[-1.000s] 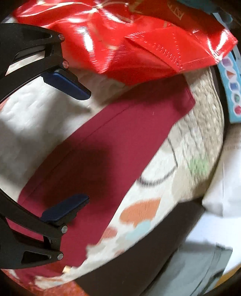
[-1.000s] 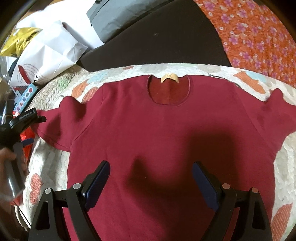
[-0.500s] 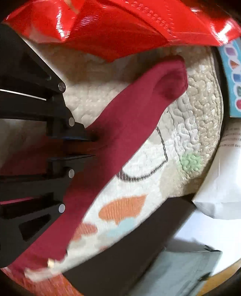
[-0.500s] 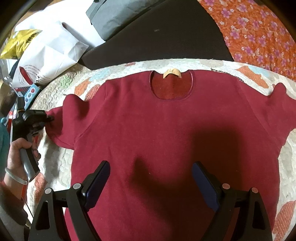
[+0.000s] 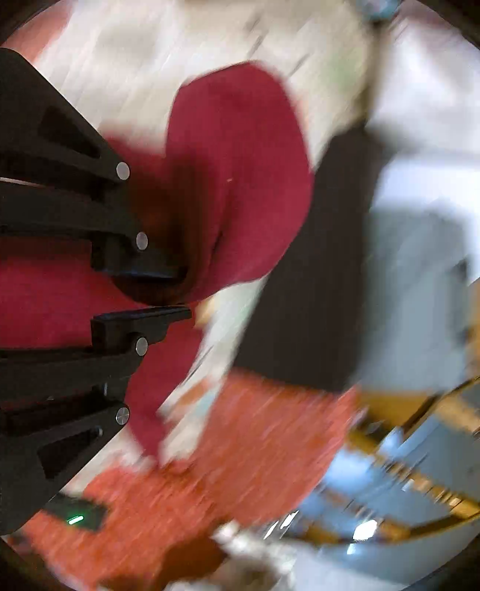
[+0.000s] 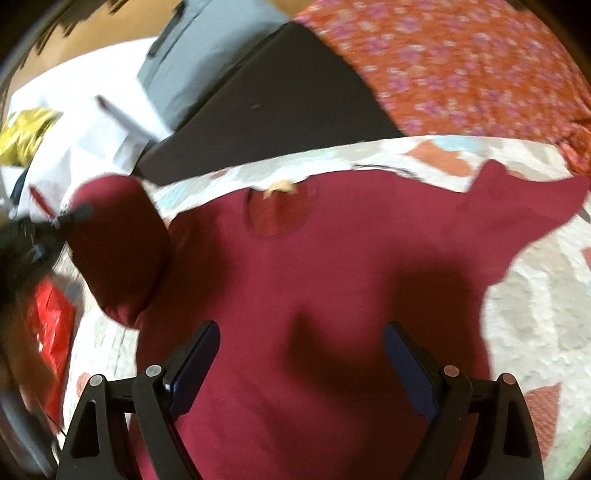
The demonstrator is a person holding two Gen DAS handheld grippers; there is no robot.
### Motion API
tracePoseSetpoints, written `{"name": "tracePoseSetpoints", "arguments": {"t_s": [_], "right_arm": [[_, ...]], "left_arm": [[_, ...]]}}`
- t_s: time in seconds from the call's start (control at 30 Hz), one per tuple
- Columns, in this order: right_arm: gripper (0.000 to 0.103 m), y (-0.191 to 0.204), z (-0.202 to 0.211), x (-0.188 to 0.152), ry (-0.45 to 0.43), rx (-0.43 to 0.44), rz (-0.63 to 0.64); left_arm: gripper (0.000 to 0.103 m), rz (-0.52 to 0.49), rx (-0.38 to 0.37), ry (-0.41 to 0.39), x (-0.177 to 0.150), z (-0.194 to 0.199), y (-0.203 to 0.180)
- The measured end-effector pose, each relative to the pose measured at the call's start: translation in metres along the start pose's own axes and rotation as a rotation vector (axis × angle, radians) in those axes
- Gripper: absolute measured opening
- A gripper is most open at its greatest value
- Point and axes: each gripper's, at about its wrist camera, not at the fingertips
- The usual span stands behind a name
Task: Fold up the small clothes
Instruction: 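Grasp the sleeve nearest the left gripper and fold it across the shirt body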
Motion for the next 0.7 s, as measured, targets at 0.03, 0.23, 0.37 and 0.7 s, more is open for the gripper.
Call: {"name": "tracePoseSetpoints", "arguments": {"t_s": [0.03,0.23,0.37,0.7], "right_arm": [[0.089,-0.005,0.001,0.000,0.002,-0.004,-0.014],[0.089,-0.029,0.018,-0.003,-0.008,-0.021,-0.038],[0.089,-0.028,0.020,0.005,-0.028,-0.019,0.011],[0.088,0.102,-0.060,0.039,0.022,0.030,0.509]], "left_arm": [[0.023,-0.012,-0.038,0.069,-0.008,-0.014,-0.006],[0.060,-0.074,-0.147,0.216,-0.021,-0.025,-0.025],[0.067,-0.052,-0.001,0.174,-0.026,0.012,-0.006],[0.067,0.019,0.399,0.128,-0.040,0.007,0.070]]}}
Point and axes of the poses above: each gripper's, at about its wrist camera, not at the fingertips, and z roughly against the way its jaws point, y to its left, x to its top, and after that the axes turned 7 degrees about z, right-handed
